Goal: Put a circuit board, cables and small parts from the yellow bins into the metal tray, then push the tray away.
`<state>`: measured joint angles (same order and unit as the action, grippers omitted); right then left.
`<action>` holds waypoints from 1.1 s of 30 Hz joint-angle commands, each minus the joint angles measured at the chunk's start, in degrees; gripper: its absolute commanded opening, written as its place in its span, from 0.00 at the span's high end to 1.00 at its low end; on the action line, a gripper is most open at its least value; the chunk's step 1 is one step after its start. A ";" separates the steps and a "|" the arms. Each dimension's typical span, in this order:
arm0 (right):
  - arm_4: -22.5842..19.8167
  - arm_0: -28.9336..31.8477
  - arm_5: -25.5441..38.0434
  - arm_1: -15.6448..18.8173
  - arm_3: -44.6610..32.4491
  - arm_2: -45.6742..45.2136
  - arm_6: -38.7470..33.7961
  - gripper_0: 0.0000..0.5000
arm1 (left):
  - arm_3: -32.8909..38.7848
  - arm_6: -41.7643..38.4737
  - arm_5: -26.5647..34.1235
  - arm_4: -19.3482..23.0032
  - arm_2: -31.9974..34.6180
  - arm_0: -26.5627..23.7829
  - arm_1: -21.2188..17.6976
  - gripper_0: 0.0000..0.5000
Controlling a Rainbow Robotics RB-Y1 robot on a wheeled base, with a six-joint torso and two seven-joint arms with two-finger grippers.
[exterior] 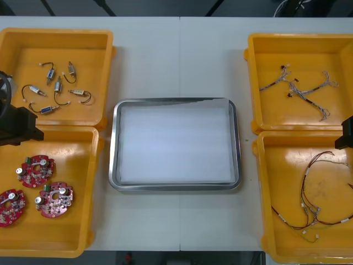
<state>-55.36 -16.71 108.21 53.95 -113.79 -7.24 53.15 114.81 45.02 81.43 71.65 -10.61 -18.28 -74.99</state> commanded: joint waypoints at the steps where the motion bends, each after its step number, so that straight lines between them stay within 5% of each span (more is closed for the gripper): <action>1: -1.07 2.56 0.42 2.48 -0.20 -1.11 -6.74 0.00 | -0.90 -0.11 -0.22 0.77 1.99 -0.79 -2.71 0.00; 14: -2.30 16.01 -4.85 1.86 -4.51 -9.11 -26.96 0.00 | -6.44 11.14 3.48 1.65 4.89 -0.62 -3.41 0.00; 23: -1.68 24.36 -12.24 0.02 -6.35 -11.74 -37.77 0.00 | -7.14 13.34 2.86 2.80 11.14 5.80 -4.38 0.00; 33: 1.04 30.69 -18.74 -2.88 -6.44 -11.74 -38.12 0.00 | -7.14 14.66 1.63 2.44 16.94 13.18 -4.64 0.00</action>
<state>-55.17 10.78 91.30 52.57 -118.57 -17.10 14.98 107.57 56.70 84.01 73.92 3.69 -7.79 -76.64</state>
